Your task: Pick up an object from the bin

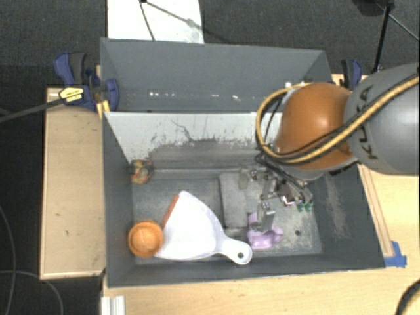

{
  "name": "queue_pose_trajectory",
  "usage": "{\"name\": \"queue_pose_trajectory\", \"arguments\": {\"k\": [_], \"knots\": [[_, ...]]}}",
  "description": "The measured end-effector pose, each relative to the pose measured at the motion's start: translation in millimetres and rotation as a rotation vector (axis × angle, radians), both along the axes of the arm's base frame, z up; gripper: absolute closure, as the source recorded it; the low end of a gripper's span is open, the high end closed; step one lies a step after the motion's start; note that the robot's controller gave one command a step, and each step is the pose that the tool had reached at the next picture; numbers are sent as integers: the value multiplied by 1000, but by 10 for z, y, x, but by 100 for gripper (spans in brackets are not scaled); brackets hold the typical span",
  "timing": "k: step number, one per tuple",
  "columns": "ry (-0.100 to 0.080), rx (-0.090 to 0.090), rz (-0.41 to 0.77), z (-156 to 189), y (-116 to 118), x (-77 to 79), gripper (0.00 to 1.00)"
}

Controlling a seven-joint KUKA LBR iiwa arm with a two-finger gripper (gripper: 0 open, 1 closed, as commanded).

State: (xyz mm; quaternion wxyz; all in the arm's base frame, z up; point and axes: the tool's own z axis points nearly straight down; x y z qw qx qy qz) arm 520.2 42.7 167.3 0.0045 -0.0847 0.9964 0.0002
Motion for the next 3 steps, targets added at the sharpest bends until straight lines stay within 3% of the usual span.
{"name": "queue_pose_trajectory", "arguments": {"k": [1, 2, 3], "knots": [[2, 1, -36, -464, -353, -233, 0], [-22, 3, -34, -849, -562, -153, 100], [-22, 3, -34, -849, -561, -153, 100]]}}
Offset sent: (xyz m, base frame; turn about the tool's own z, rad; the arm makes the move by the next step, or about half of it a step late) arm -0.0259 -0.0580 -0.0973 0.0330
